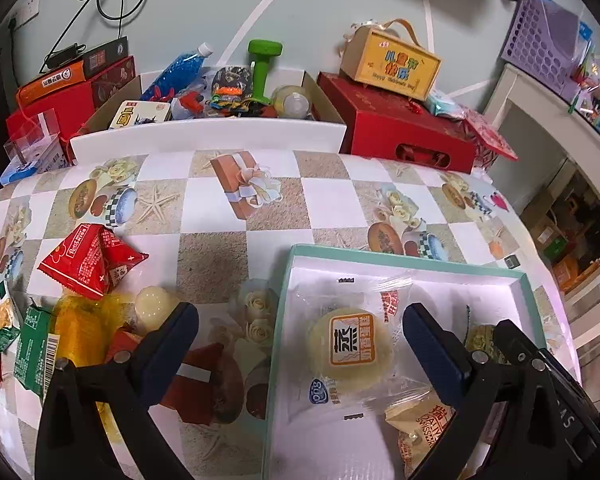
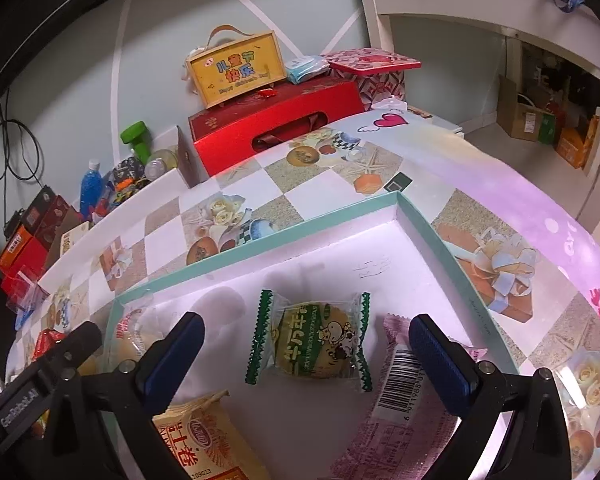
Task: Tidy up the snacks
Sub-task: 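Carry the biscuit and bun into the white tray and open both tools, then move both tools back toward the remaining snacks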
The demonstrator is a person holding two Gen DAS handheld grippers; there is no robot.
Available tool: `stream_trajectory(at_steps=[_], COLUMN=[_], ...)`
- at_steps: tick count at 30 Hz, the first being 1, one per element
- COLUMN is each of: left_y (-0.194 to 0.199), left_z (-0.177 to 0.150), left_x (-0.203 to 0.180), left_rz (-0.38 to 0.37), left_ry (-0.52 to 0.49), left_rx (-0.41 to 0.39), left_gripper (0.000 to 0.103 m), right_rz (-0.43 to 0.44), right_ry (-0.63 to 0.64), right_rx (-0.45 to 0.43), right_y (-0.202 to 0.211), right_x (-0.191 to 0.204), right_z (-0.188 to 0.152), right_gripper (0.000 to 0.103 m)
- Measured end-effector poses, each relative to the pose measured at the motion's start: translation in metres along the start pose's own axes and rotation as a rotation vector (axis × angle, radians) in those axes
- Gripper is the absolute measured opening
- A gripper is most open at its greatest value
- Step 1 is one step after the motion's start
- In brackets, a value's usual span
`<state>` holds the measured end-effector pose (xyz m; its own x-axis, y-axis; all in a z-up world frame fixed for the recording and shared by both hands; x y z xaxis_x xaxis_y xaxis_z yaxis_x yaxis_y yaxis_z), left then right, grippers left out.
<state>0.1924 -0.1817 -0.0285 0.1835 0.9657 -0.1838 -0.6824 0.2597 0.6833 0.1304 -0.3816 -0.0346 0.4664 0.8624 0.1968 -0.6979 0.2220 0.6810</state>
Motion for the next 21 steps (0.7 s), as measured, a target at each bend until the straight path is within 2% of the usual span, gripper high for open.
stream_trajectory(at_steps=[7,10,13,21], left_y=[0.012,0.015,0.017,0.022], left_z=[0.002,0.003,0.001,-0.005], left_x=[0.006,0.009,0.011,0.027], left_rz=[-0.018,-0.05,-0.082,-0.075], left_ry=[-0.012,0.006,0.023,0.044], left_rx=[-0.033,-0.003,0.019,0.022], left_gripper=[0.102,0.102,0.102,0.102], right_rz=[-0.012,-0.009,-0.003,0.039], right_ry=[0.001,-0.002,-0.018,-0.044], right_rx=[-0.062,-0.067,-0.053,0.018], right_y=[0.017,0.019,0.016,0.009], right_x=[0.001,0.004,0.006,0.018], right_z=[0.011,0.011,0.009,-0.002], right_gripper=[0.103,0.103,0.103,0.103])
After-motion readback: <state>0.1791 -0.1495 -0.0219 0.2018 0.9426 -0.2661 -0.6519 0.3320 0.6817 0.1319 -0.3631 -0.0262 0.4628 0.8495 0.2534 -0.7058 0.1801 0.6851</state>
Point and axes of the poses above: each gripper's, at about its wrist camera, not at the fingertips, and y roughly against the way its jaws point, x to its left, z to its top, the point moved 6 cm from there along -y, roughly the way its jaws point, and after that the axes turned 7 degrees about -x, right-handed, at the moved point
